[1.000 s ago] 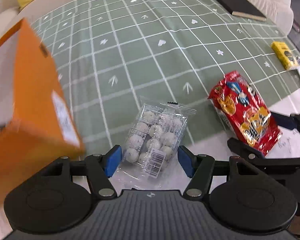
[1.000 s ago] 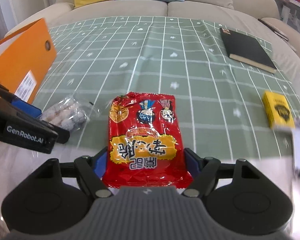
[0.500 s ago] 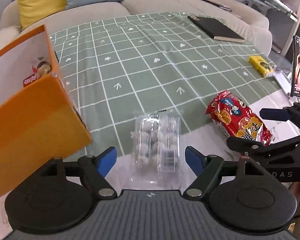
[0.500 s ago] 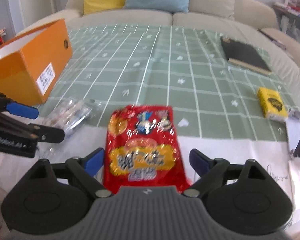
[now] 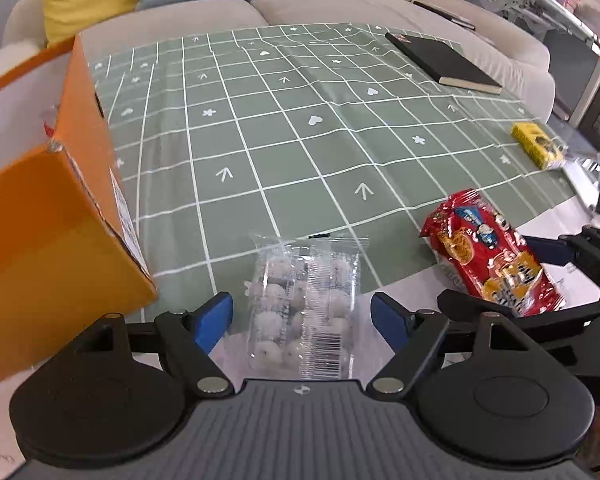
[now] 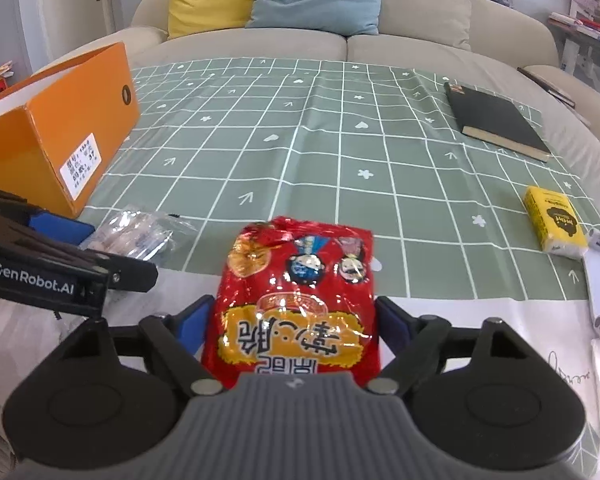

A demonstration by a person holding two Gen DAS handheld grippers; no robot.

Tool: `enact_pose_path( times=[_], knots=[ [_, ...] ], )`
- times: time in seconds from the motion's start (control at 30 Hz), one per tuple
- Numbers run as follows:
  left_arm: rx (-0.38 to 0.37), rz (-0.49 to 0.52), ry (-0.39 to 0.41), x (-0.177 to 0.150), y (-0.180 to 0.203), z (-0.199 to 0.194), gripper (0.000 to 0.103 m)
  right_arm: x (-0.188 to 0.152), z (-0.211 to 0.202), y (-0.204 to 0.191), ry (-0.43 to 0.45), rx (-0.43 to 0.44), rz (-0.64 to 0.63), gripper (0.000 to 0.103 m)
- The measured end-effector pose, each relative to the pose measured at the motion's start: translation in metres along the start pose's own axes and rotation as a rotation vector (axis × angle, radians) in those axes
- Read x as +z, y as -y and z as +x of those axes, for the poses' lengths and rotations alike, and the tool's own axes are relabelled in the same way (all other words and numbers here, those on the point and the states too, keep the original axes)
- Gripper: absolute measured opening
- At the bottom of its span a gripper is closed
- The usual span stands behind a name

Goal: Organize snacks
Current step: 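Lift both bags and carry them toward the orange box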

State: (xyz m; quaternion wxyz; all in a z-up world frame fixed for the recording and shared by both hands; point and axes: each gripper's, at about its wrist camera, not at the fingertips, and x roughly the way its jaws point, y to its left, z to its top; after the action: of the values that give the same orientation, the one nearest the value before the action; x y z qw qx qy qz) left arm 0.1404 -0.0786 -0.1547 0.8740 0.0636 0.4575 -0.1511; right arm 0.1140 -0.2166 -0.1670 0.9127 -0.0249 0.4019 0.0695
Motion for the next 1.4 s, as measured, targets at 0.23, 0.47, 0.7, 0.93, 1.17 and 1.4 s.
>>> enact_pose_path(
  times=[0.23, 0.47, 0.7, 0.93, 1.17, 1.4],
  knots=[
    [0.004, 0.051, 0.034, -0.003, 0.006, -0.002, 0.071, -0.003, -0.001, 0.001, 0.013, -0.001, -0.005, 0.078],
    [0.002, 0.074, 0.066, -0.008, 0.006, -0.005, 0.064, -0.003, -0.003, -0.002, 0.008, -0.001, -0.015, 0.073],
    [0.029, 0.061, 0.07, -0.012, 0.006, -0.021, 0.059, 0.0, -0.008, -0.003, -0.027, 0.018, -0.004, 0.069],
    [-0.002, 0.017, 0.163, -0.011, 0.0, -0.064, 0.058, 0.013, -0.032, -0.016, -0.01, 0.033, -0.019, 0.069],
    [-0.006, -0.088, 0.266, 0.003, -0.025, -0.114, 0.058, 0.042, -0.064, -0.034, 0.053, 0.068, -0.03, 0.069],
    [0.104, -0.134, 0.308, 0.02, -0.055, -0.157, 0.058, 0.088, -0.09, -0.067, 0.153, 0.145, -0.063, 0.069]
  ],
)
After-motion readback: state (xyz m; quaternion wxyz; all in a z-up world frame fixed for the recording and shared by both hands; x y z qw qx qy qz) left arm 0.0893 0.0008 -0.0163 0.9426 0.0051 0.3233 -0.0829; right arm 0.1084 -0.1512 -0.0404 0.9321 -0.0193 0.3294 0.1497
